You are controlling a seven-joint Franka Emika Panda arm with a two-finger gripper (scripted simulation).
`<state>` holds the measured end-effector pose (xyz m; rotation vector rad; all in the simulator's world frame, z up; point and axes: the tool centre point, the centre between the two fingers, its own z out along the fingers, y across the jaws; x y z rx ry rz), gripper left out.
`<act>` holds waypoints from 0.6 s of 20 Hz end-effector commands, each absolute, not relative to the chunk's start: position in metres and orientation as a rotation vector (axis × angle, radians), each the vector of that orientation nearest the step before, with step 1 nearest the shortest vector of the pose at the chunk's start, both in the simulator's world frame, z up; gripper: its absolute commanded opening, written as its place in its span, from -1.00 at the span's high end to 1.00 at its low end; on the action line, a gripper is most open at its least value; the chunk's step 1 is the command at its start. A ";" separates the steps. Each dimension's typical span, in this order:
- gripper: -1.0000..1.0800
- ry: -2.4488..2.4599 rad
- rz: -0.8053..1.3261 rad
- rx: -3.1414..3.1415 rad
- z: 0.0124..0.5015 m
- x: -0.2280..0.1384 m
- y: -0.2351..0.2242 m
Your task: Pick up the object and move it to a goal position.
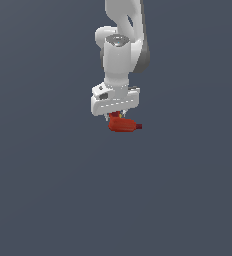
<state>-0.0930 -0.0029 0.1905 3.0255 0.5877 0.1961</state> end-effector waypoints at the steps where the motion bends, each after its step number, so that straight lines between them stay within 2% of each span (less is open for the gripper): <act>1: 1.00 0.588 0.203 3.024 0.213 -0.101 0.000; 12: 1.00 0.589 0.204 3.026 0.310 -0.139 0.016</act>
